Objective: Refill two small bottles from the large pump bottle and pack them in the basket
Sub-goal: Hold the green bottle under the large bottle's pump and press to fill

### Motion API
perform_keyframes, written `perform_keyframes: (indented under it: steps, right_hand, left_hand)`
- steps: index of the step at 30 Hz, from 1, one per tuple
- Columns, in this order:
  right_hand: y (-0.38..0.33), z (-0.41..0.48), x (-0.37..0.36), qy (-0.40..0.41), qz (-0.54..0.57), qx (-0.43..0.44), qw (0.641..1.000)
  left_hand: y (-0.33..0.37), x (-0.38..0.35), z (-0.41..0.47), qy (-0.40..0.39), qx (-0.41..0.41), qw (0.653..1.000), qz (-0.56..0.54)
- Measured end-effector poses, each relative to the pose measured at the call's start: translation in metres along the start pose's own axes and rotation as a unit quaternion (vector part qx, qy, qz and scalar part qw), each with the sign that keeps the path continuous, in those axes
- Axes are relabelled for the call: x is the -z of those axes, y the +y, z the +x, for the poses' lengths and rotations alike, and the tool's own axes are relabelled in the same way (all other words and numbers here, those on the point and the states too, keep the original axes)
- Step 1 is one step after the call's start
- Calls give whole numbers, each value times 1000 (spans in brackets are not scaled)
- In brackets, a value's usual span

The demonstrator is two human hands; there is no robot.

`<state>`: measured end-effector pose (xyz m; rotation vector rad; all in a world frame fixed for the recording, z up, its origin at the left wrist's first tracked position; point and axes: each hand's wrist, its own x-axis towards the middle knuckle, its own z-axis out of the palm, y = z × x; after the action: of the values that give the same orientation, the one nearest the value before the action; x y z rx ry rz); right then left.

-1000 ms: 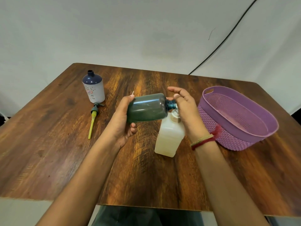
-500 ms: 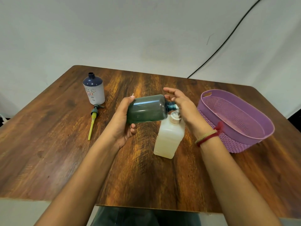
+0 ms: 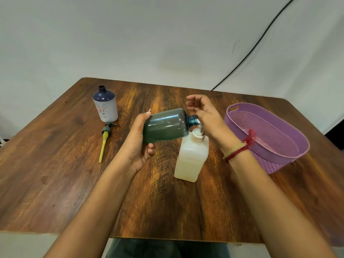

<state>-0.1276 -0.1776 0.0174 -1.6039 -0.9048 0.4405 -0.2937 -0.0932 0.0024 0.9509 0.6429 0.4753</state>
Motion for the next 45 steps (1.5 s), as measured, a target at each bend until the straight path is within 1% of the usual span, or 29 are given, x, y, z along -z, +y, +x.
perform_keyframes:
  steps: [2,4,7,10,14,16,20,24,26,30,34,37,40,45]
  right_hand:
    - [-3,-2,1,4,-2,34,999]
    - [1,-3,-3,2,2,42,999]
    - [11,-6,-7,9,12,27,1000]
    - [10,-7,-7,13,-3,25,1000]
    - [0,-1,0,-40,8,16,999]
    - [0,-3,2,-44,7,17,999]
    - [7,-9,-1,-52,42,0,998]
    - [3,-5,-1,-70,5,-16,997]
    - [0,-1,2,-81,-4,2,997]
    - [2,-2,3,-66,9,54,996]
    - [7,-7,-3,-62,32,37,997]
    - [5,-8,-3,-60,22,37,997]
    - [-2,-5,2,-65,15,47,997]
    - [5,-5,0,-56,53,70,995]
  left_hand:
    - [3,-1,-1,4,-7,1000,0]
    - [2,0,0,11,-8,1000,3]
    - [-3,2,1,19,3,1000,14]
    - [-4,4,1,8,11,1000,13]
    - [0,0,1,-15,6,1000,0]
    - [0,0,3,-15,2,1000,-1]
    - [-6,1,7,0,12,1000,1]
    - [-6,2,7,1,22,1000,-4]
    - [-4,2,6,-9,14,1000,-2]
    - [-2,1,5,-5,2,1000,0]
    - [-5,4,6,7,23,1000,7]
    - [-3,5,5,2,24,1000,14]
    - [1,2,3,-8,12,1000,10]
    - [-1,0,3,-3,7,1000,8]
